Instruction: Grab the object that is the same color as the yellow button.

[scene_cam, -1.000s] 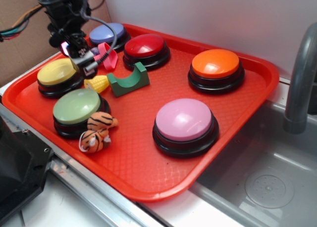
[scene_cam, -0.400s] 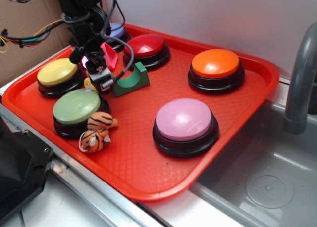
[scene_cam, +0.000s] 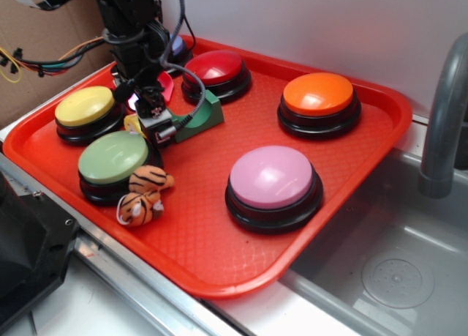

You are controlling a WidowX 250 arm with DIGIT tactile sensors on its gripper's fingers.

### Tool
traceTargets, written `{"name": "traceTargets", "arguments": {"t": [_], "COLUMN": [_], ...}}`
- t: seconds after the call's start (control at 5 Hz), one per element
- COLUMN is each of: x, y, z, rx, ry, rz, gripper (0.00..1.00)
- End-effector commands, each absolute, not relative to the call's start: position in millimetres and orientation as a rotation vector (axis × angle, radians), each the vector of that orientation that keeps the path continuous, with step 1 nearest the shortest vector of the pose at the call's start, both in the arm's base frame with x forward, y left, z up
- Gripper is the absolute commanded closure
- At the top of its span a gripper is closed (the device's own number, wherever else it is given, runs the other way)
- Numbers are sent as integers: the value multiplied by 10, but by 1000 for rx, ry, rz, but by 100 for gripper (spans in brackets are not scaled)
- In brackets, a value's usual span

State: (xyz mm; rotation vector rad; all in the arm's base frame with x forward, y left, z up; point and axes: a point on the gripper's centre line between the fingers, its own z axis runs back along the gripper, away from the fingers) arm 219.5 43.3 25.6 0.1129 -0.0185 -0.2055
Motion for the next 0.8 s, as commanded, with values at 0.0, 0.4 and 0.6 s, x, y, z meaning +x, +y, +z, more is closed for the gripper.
{"name": "traceTargets", "arguments": {"t": [0.0, 0.4, 0.6], "x": [2241, 2232, 2249], "y": [550, 566, 536], "z": [280, 292, 425], "rx": [112, 96, 87], "ry": [-28, 6, -2], "rz": [-99, -65, -31], "gripper": [11, 100, 100]}}
